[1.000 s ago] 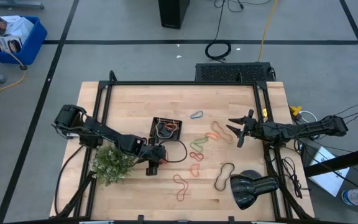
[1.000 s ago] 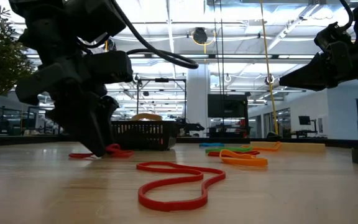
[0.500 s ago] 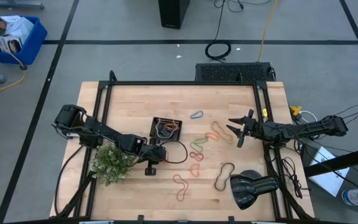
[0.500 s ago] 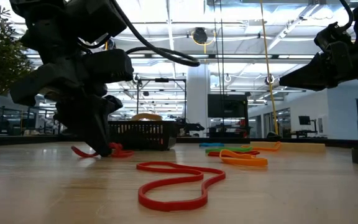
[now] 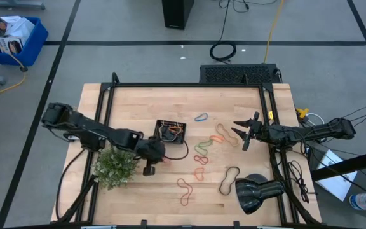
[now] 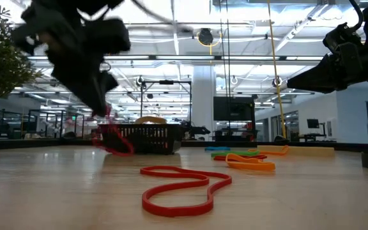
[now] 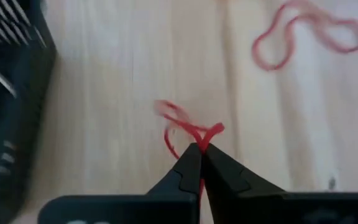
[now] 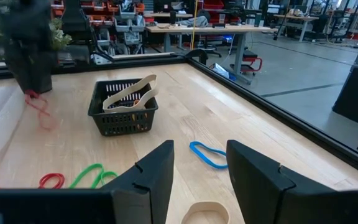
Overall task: Pick and place rubber bands into bin
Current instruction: Put the top left red rubber band into the black bin
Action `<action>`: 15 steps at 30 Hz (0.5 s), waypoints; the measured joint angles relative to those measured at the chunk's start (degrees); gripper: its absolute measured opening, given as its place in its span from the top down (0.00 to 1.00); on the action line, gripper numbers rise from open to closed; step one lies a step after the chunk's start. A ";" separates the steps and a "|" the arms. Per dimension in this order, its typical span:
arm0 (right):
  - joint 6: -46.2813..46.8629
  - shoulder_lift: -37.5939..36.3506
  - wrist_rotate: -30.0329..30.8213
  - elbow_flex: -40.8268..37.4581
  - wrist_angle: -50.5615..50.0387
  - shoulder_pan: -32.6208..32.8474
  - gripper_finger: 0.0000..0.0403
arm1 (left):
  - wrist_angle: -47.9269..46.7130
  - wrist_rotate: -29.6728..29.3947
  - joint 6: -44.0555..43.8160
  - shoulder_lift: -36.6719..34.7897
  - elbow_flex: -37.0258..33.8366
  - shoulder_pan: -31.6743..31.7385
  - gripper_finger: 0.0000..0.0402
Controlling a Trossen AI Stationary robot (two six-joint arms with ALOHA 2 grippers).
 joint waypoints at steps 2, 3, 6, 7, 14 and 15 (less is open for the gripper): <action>0.00 0.00 0.00 0.00 0.00 0.00 0.65 | 0.76 -0.02 3.25 -2.58 0.68 0.05 0.98; 0.00 0.00 0.00 -0.01 0.00 -0.01 0.65 | 0.77 -0.02 5.17 -4.09 0.79 0.05 0.98; -0.01 0.00 0.00 -0.01 0.01 0.00 0.65 | 1.21 -0.10 10.22 -7.83 1.67 0.07 0.98; 0.00 0.06 0.01 -0.02 0.06 0.00 0.65 | 1.18 -0.53 11.84 -8.97 1.90 0.07 0.97; -0.01 0.75 0.02 -0.01 0.04 -0.01 0.65 | 5.32 -14.18 21.33 -14.82 3.10 0.07 0.98; -0.02 0.79 0.00 0.00 0.07 -0.02 0.65 | 6.30 -16.16 22.47 -15.22 3.10 0.07 0.97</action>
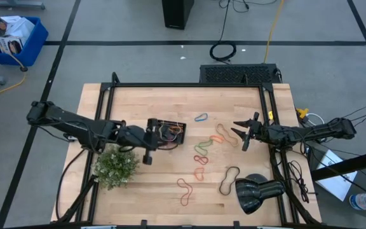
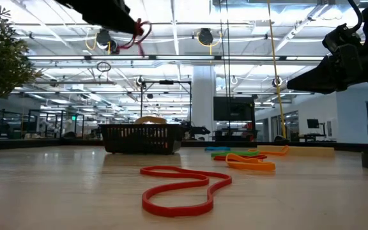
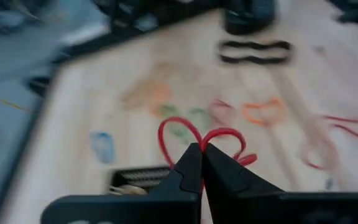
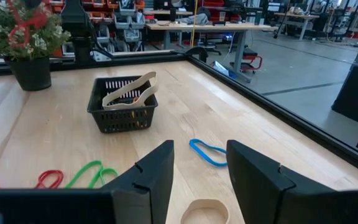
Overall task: Pick and place rubber bands into bin
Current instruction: Put the top left red rubber band into the black bin
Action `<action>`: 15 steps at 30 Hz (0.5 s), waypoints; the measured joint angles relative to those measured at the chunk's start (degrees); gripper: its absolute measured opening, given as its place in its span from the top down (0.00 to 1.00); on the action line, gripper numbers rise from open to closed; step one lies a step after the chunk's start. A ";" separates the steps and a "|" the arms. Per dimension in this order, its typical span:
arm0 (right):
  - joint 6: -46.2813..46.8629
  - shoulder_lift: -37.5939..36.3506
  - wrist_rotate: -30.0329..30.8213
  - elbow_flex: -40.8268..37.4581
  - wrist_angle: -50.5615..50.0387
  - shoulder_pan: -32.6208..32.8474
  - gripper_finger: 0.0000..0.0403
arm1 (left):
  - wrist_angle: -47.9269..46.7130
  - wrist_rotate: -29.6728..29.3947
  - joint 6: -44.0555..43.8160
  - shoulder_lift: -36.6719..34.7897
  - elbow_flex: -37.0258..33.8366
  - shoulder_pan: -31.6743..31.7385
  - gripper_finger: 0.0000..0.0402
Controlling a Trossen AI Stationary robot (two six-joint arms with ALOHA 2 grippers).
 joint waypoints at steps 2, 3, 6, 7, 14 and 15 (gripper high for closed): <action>0.02 0.06 0.01 0.00 -0.02 0.02 0.65 | 1.70 -2.49 2.28 -0.14 0.02 0.08 0.96; 0.02 0.06 0.02 0.00 -0.02 0.01 0.65 | 2.39 -3.11 3.47 -0.07 -0.01 0.07 0.96; 0.02 0.06 0.00 0.00 -0.02 0.02 0.65 | 4.06 -4.64 6.59 0.54 -0.01 0.30 0.98; 0.00 0.06 0.02 0.00 -0.02 0.02 0.65 | 4.38 -4.69 7.13 0.92 -0.01 0.62 0.98; 0.00 0.06 0.02 0.00 -0.03 0.01 0.65 | 5.01 -4.72 5.04 3.78 -0.01 5.49 0.97; 0.02 0.06 0.02 -0.01 -0.03 0.02 0.65 | 4.90 -4.71 4.42 4.37 -0.01 6.44 0.98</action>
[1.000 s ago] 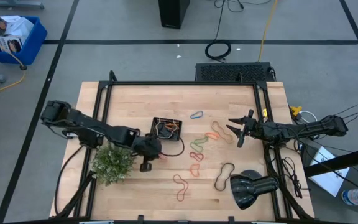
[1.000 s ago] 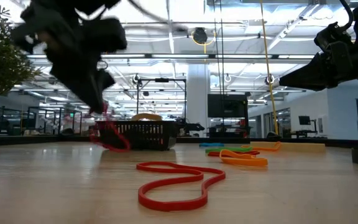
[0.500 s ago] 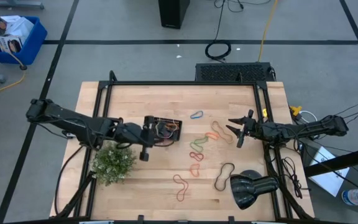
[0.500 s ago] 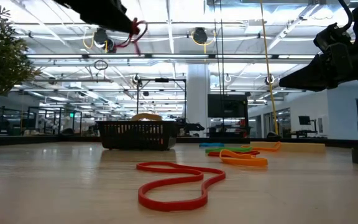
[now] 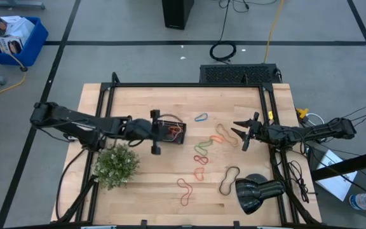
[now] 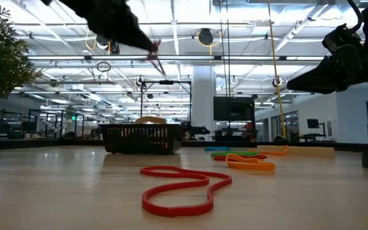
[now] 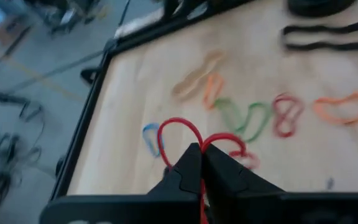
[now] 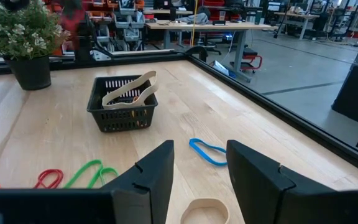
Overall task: Pick and place rubber bands into bin
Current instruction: Put the top left red rubber band into the black bin
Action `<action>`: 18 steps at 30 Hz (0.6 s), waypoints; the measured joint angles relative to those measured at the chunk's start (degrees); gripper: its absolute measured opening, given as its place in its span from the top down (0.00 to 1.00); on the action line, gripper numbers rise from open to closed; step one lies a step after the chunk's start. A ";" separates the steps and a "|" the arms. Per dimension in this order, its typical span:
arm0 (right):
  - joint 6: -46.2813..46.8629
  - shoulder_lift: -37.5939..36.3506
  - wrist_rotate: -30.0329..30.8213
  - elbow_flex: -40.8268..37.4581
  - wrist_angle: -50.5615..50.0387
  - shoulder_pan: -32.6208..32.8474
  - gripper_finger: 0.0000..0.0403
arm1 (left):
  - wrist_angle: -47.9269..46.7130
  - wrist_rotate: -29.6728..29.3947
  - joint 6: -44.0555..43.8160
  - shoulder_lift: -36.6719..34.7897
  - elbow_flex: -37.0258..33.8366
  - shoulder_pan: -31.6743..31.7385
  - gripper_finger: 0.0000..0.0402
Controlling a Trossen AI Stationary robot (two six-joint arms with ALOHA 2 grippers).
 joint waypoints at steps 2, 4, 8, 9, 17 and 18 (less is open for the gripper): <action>-0.01 0.00 0.00 -0.02 -0.01 0.01 0.65 | -0.49 -0.02 -0.95 1.07 -0.02 1.86 0.99; 0.00 0.00 0.00 0.00 0.00 0.01 0.65 | -0.14 0.66 -1.90 2.55 -0.02 3.56 0.98; -0.02 0.00 0.00 -0.01 -0.01 0.01 0.65 | 0.09 1.81 -3.12 6.52 -0.02 6.01 0.96; -0.02 0.00 0.00 0.00 -0.01 0.00 0.65 | 0.01 1.85 -3.12 7.56 -0.02 6.49 0.97; -0.02 0.00 0.00 -0.01 -0.01 -0.02 0.65 | 0.08 1.97 -6.03 16.37 -0.04 9.51 0.95; -0.02 0.00 0.00 0.00 -0.01 0.00 0.65 | 0.12 1.96 -6.22 17.39 -0.04 9.73 0.96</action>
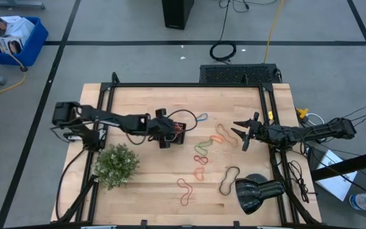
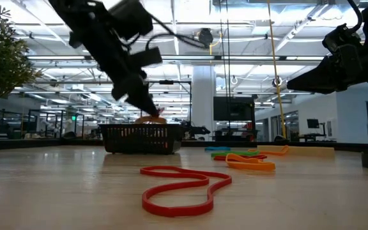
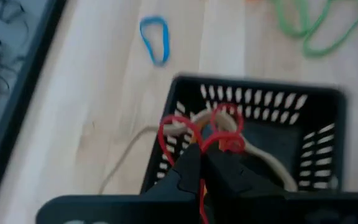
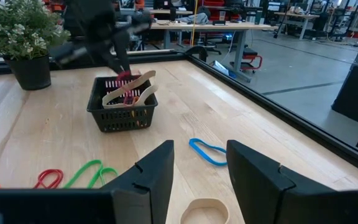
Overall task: Pick and place rubber bands into bin
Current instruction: Put the top left red rubber band into the black bin
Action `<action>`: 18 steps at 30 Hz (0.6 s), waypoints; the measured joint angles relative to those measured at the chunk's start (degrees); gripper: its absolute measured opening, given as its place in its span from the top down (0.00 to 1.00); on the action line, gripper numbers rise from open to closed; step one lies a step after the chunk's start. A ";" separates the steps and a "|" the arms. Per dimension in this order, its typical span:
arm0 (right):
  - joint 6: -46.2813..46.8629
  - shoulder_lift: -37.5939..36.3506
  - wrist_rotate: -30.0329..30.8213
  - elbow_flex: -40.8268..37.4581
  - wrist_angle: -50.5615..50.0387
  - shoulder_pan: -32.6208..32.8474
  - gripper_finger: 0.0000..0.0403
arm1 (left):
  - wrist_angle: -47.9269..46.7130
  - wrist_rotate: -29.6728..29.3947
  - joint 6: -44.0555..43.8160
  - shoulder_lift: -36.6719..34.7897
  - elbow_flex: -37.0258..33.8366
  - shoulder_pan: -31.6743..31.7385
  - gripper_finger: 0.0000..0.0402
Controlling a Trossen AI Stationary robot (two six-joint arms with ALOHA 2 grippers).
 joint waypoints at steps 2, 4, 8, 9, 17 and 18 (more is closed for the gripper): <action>0.01 0.00 0.00 0.00 0.00 -0.02 0.65 | -0.09 0.01 -0.50 1.84 0.00 0.46 0.98; 0.00 0.00 0.00 0.00 0.00 -0.01 0.65 | -0.05 0.05 -1.33 3.35 0.00 0.75 0.99; 0.00 0.00 0.00 0.00 0.00 -0.02 0.65 | -0.03 0.08 -2.97 5.39 0.00 0.81 0.94; 0.00 0.00 0.00 -0.01 -0.01 -0.01 0.65 | 0.05 0.07 -3.13 5.72 0.00 0.81 0.92; 0.00 0.00 0.00 0.00 -0.01 0.00 0.65 | 0.07 0.07 -5.65 5.80 0.00 0.81 0.87; 0.00 0.00 0.00 0.00 -0.02 -0.02 0.65 | 0.09 0.07 -5.49 5.80 0.00 0.81 0.87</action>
